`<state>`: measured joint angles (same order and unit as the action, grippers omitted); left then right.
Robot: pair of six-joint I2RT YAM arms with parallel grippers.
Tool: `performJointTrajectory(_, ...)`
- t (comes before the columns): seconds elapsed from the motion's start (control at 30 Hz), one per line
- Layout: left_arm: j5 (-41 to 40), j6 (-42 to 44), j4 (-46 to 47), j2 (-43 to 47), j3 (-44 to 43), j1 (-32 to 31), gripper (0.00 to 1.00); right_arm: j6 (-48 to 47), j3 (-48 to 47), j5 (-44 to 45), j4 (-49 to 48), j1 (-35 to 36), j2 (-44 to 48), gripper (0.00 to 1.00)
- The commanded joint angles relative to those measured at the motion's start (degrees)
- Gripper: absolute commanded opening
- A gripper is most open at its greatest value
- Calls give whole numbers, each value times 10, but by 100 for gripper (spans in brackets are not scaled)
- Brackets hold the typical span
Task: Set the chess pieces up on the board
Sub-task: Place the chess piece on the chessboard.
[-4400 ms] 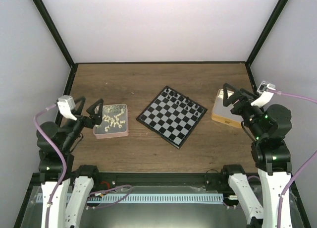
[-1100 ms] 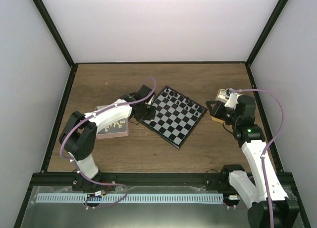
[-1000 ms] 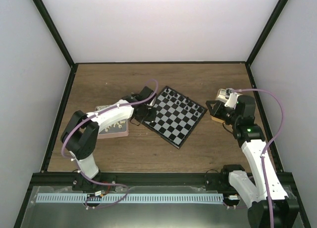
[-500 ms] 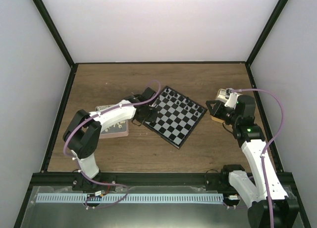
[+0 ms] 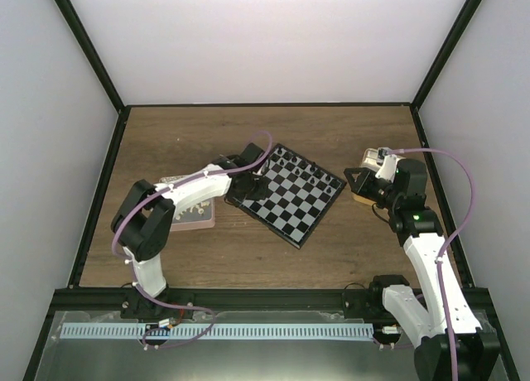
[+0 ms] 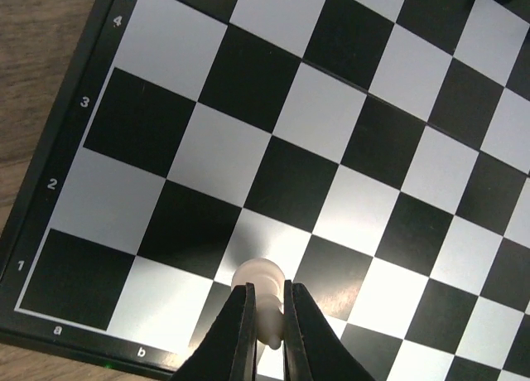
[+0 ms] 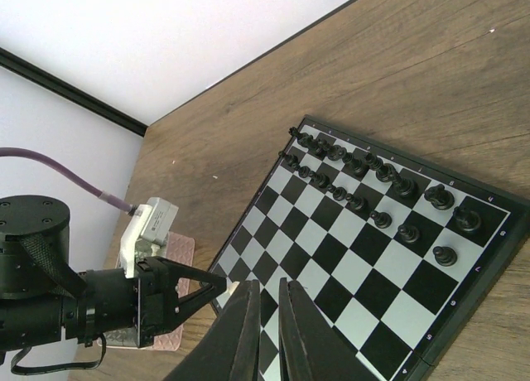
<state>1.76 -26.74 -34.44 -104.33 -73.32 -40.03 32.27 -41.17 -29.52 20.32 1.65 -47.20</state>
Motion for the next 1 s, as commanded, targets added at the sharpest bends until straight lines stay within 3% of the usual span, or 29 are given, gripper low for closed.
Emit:
performJointTrajectory(0.0,-14,11,-6,-17,-16,-1,5,4,-3,2,-8,-5,2,8)
performJointTrajectory(0.27,-59,19,-42,7,5,-1,5,8,-2,-1,-12,-5,-1,8)
performJointTrajectory(0.47,5,30,-27,14,18,-2,5,9,-1,-2,-12,-5,-2,8)
performJointTrajectory(0.77,28,42,-31,11,20,-2,6,12,3,-1,-14,-5,-2,8)
performJointTrajectory(0.87,18,42,-39,8,16,-2,15,14,3,-1,-14,-5,-1,9)
performJointTrajectory(0.97,7,37,-46,11,7,-2,35,13,3,-1,-13,-5,-1,9)
